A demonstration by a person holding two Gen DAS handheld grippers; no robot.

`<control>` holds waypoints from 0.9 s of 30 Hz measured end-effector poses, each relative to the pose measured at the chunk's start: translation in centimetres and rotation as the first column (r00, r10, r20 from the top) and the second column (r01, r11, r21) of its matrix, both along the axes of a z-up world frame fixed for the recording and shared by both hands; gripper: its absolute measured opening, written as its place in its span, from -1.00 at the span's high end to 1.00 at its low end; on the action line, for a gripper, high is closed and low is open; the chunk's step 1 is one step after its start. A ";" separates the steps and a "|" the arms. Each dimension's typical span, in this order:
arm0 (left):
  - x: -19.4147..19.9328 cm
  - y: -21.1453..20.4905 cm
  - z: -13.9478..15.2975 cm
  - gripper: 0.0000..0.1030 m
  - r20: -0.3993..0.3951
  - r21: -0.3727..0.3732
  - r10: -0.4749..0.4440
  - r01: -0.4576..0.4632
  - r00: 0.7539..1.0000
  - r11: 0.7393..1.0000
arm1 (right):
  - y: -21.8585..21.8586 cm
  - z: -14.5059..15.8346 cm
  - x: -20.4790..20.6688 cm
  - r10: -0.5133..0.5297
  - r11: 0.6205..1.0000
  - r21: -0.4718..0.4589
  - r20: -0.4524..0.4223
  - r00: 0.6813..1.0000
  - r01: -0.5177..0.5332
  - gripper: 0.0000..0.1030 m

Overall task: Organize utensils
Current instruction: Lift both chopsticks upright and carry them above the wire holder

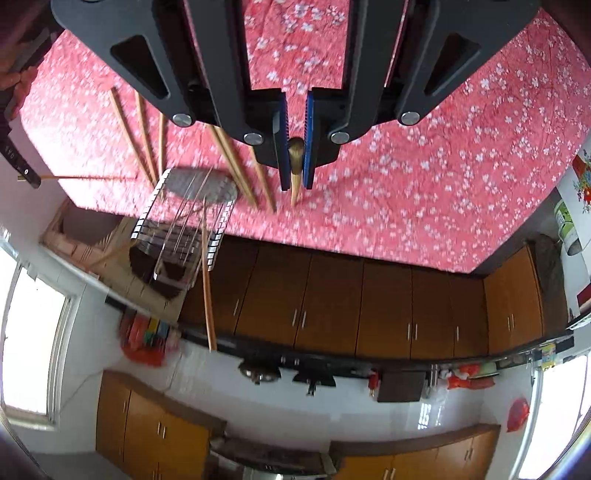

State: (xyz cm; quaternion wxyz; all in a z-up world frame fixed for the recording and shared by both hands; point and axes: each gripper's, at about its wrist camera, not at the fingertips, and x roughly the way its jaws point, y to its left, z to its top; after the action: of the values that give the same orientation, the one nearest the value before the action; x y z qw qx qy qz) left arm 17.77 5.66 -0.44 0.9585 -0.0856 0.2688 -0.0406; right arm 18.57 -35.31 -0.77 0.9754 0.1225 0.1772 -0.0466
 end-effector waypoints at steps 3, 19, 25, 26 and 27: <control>-0.2 0.2 1.1 0.88 0.036 -0.017 0.007 -0.007 0.999 1.000 | -0.1 0.9 0.3 0.000 1.000 0.009 0.029 1.000 0.000 0.85; 1.2 0.1 4.4 0.88 0.106 0.008 0.029 -0.030 0.994 1.000 | 1.3 5.3 0.8 0.032 0.999 -0.041 0.109 0.994 -0.028 0.86; 1.6 0.0 5.9 0.88 0.136 0.023 0.031 -0.035 0.990 0.999 | 1.5 7.1 1.0 0.067 0.998 -0.027 0.119 0.991 -0.065 0.86; 1.6 -0.1 6.2 0.88 0.138 0.026 0.029 -0.032 0.990 0.999 | 1.5 7.4 1.0 0.081 0.997 -0.018 0.118 0.990 -0.079 0.86; 1.6 -0.2 6.4 0.88 0.140 0.028 0.025 -0.029 0.990 0.999 | 1.6 7.7 1.0 0.094 0.996 -0.010 0.118 0.989 -0.093 0.86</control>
State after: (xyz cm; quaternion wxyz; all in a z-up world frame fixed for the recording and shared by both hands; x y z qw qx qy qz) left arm 19.41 5.42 5.93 0.9766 -0.0716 0.2007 -0.0296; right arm 19.56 -33.73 6.93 0.9856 0.1143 0.1247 0.0061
